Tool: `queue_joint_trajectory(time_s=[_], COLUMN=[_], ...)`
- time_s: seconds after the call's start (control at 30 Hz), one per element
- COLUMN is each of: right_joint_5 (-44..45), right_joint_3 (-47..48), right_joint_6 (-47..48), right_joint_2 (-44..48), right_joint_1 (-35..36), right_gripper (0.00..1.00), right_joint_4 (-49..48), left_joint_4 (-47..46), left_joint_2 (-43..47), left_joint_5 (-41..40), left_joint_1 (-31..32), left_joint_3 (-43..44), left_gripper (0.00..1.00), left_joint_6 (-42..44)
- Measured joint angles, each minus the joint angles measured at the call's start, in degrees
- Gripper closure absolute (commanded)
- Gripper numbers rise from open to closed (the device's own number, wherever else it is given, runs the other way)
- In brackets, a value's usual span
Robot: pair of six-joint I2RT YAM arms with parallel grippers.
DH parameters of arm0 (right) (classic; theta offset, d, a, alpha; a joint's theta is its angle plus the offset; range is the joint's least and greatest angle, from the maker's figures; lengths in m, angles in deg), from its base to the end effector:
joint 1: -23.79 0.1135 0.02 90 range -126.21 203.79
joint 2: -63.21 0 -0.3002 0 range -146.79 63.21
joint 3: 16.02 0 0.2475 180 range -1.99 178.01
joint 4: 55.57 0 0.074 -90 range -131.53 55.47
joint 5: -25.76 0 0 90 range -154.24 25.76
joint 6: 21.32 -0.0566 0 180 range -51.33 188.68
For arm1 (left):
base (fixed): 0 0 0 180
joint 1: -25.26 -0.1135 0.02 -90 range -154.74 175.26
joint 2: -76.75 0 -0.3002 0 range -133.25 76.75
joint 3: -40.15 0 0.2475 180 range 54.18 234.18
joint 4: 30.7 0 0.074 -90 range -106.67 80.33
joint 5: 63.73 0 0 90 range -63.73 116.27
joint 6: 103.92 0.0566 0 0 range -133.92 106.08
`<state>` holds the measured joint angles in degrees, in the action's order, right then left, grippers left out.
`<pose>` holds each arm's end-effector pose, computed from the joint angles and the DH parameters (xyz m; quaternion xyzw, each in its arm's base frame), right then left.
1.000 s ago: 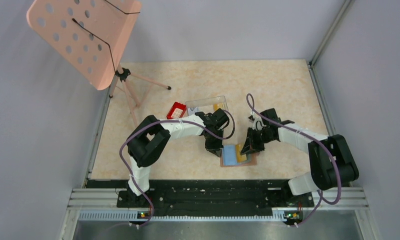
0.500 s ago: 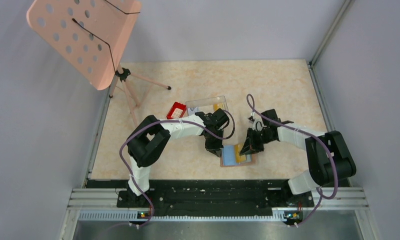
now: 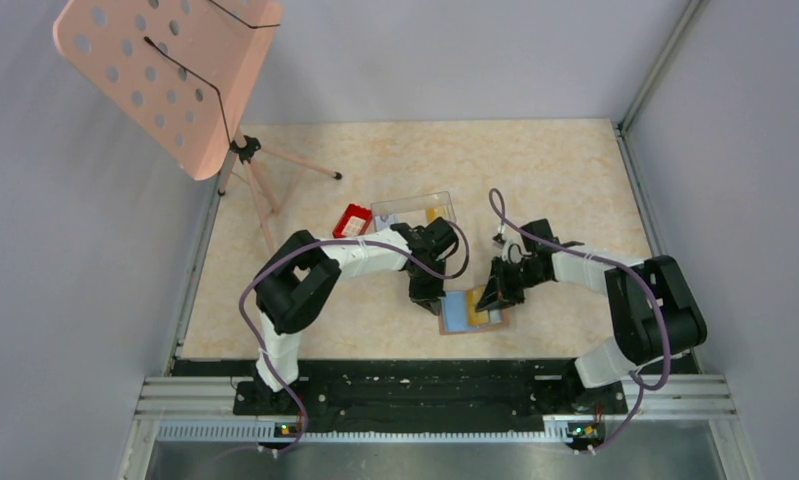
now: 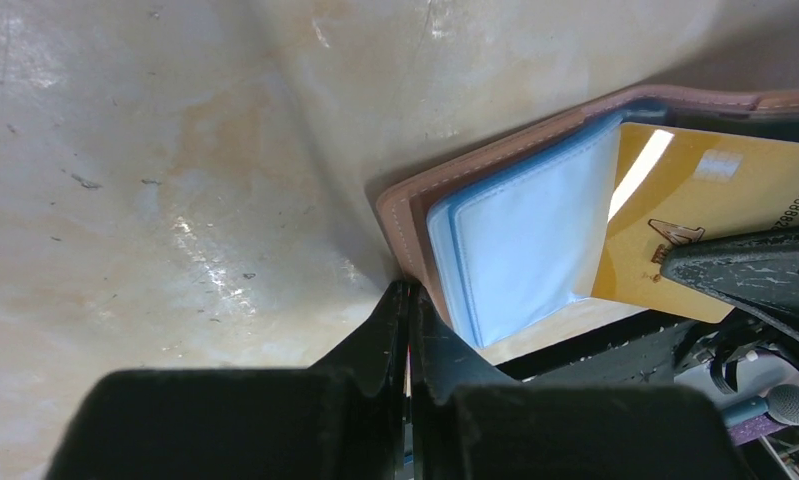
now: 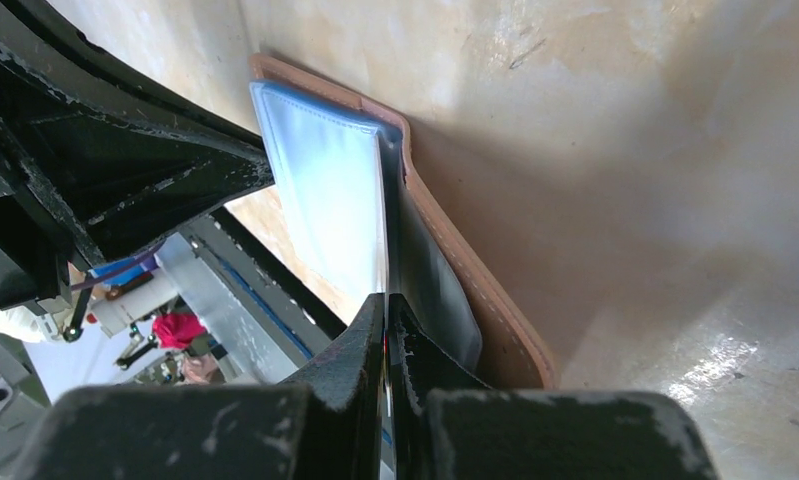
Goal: Put the credit cards into the card holder
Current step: Insert the credit card into the card holder.
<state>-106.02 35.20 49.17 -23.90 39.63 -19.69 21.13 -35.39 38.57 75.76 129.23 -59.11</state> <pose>0.2223 0.1023 0.1579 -0.0269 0.9238 0.3804 0.0341 0.2417 -0.3121 0.1698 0.0597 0.9839 -0.1682 0.0090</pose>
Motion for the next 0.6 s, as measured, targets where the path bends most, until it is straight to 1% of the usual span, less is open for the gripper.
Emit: queue_joint_trajectory(time_s=[0.27,0.5,0.6], right_joint_5=[-1.53,0.26,0.35], right_joint_3=[0.22,3.37,4.26], right_joint_6=[0.9,2.82,3.52], right_joint_2=[-1.42,-1.46,-1.79], right_joint_1=[0.0,0.15,0.17], right_gripper=[1.0,1.0,1.0], right_joint_4=[0.15,3.56,3.5], left_joint_4=[1.25,1.29,1.46], left_joint_2=[-0.66,-0.79,-0.9], left_joint_5=[0.02,0.33,0.48], left_joint_1=[0.0,0.0,-0.02], left_joint_3=[0.94,1.03,1.18], left_gripper=[0.98,0.99,0.99], left_joint_6=[0.26,0.35,0.42])
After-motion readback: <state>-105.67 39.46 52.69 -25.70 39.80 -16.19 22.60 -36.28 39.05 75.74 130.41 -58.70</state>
